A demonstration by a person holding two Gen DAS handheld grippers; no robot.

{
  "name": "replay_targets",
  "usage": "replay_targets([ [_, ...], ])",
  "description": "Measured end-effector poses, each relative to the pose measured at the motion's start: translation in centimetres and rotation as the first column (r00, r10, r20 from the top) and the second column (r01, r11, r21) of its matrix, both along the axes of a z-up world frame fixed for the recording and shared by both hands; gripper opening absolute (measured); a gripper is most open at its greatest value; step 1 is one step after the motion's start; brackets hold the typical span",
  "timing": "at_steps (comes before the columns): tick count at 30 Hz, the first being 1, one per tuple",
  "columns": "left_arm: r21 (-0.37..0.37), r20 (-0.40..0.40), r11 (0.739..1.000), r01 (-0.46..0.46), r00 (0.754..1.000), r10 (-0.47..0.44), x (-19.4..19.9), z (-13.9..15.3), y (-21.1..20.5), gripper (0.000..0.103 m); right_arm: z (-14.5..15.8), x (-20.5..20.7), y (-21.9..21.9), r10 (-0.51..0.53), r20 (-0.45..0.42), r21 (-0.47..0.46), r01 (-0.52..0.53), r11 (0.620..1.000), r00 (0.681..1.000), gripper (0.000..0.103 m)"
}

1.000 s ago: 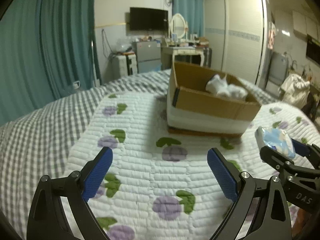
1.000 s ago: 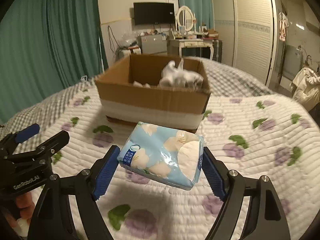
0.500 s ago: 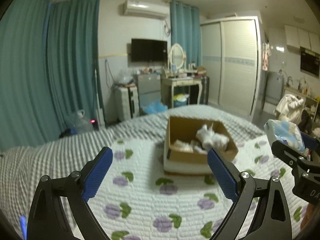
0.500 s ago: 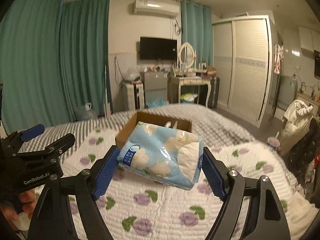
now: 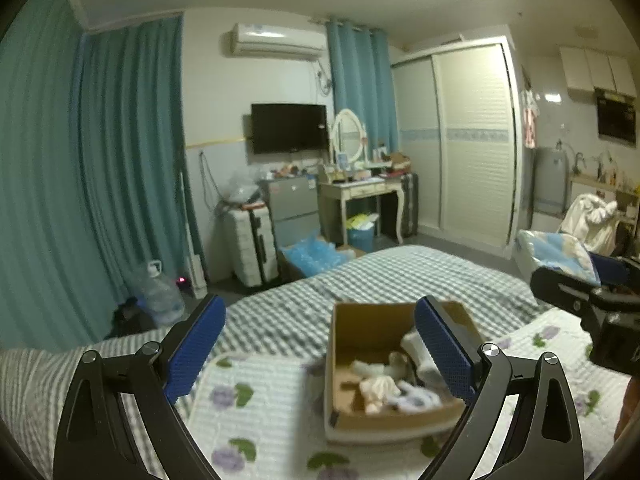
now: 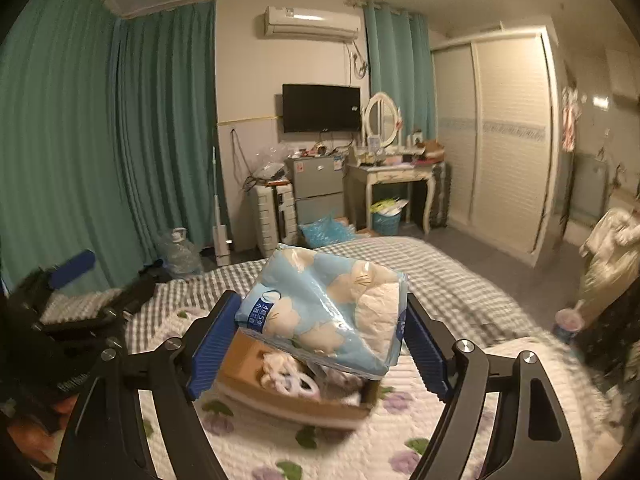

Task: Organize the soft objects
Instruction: 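Carry the light-blue tissue pack into the box and open the right gripper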

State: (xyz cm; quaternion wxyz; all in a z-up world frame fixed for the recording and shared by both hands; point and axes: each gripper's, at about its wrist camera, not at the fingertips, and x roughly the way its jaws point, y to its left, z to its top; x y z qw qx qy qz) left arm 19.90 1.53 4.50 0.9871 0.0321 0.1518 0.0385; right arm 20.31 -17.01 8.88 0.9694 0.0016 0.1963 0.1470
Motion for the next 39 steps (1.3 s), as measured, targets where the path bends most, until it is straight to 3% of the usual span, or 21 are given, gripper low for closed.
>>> replay_targets([
  [7,0.026,-0.058,1.0,0.007,0.998,-0.006,6.6,-4.4,-0.7,0.097,-3.2,8.8,1.0,0.036,-0.088,0.03,-0.033,0.999,0.995,0.079],
  [13,0.039,-0.123,0.999,0.011,0.992,-0.006,10.3,-8.2,-0.6,0.097,-7.4,14.3,2.6,0.03,-0.141,-0.018,-0.033,0.999,0.989,0.079],
  [21,0.062,-0.135,0.998,0.015,0.991,-0.007,10.4,-9.1,-0.7,0.097,-10.2,17.6,3.3,0.04,-0.198,-0.004,-0.041,0.999,0.979,0.081],
  [25,0.039,-0.142,0.999,0.015,0.99,-0.009,9.6,-8.4,-0.6,0.097,-9.9,17.9,2.6,0.008,-0.208,0.014,-0.005,1.0,0.978,0.092],
  [31,0.026,-0.117,1.0,-0.001,0.993,0.004,7.3,-4.9,-0.4,0.097,-6.0,14.9,1.5,-0.021,-0.177,0.012,0.024,1.0,0.984,0.093],
  [36,0.015,-0.009,1.0,-0.003,1.0,0.003,2.0,2.4,-0.7,0.097,1.8,8.8,0.4,-0.029,-0.06,0.0,0.029,1.0,0.998,0.093],
  [39,0.014,0.099,1.0,0.005,0.995,-0.007,-3.1,7.8,-1.2,0.097,7.3,4.3,-0.5,-0.033,0.023,0.002,0.033,0.999,0.999,0.094],
])
